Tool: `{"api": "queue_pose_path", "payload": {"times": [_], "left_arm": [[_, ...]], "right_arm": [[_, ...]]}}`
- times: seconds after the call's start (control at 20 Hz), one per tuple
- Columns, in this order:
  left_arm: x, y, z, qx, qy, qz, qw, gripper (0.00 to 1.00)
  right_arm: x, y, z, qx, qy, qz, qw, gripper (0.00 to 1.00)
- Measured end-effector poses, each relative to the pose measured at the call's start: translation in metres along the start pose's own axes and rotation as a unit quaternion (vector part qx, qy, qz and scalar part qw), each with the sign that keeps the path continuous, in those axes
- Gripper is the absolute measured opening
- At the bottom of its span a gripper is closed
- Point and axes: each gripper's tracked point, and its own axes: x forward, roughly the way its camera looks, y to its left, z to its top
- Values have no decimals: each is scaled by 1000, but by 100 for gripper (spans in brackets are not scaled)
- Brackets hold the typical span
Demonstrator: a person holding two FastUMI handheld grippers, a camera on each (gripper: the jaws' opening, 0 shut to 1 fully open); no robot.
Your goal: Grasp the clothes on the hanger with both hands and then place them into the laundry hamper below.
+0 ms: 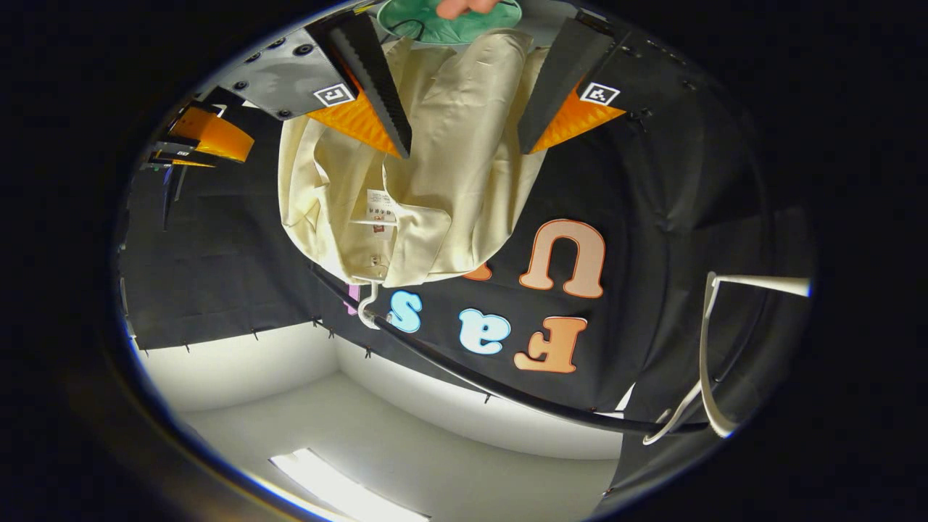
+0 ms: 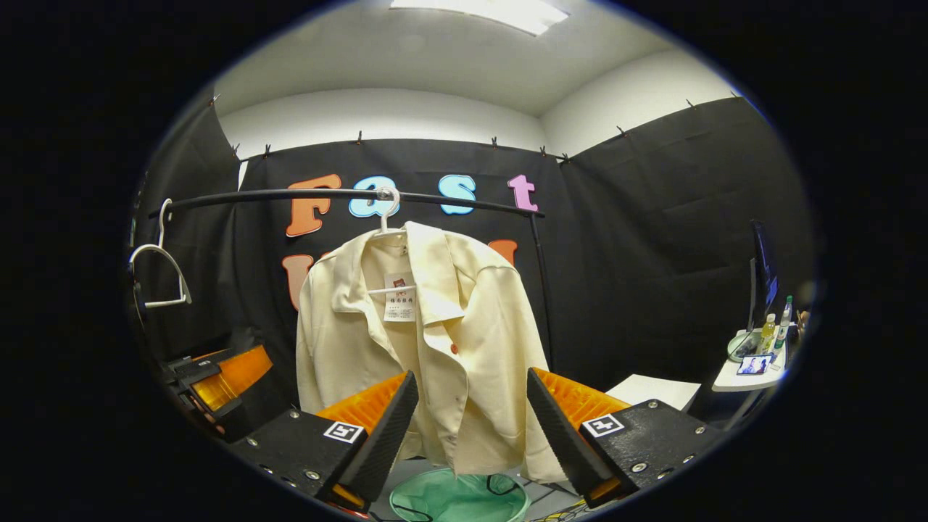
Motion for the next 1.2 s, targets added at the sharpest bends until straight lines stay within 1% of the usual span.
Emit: {"api": "queue_pose_path", "payload": {"times": [0.6,0.85,0.95,1.05,1.1,1.15,1.2], "left_arm": [[0,10,-5,5,5,7,1000,97],[1,12,-4,8,4,6,1000,97],[1,11,-4,7,4,5,1000,96],[0,13,-4,5,4,5,1000,97],[0,16,-5,5,4,7,1000,93],[0,17,-5,4,5,9,1000,93],[0,19,-6,4,5,10,1000,97]], "right_arm": [[4,4,-11,0,8,0,1000,94],[11,9,-15,-3,12,5,1000,94],[25,13,-11,-8,5,10,1000,94],[47,19,-10,-16,-1,13,1000,94],[60,24,-13,-19,0,17,1000,94],[76,32,-18,-19,5,24,1000,94],[93,39,-24,-16,14,29,999,94]]}}
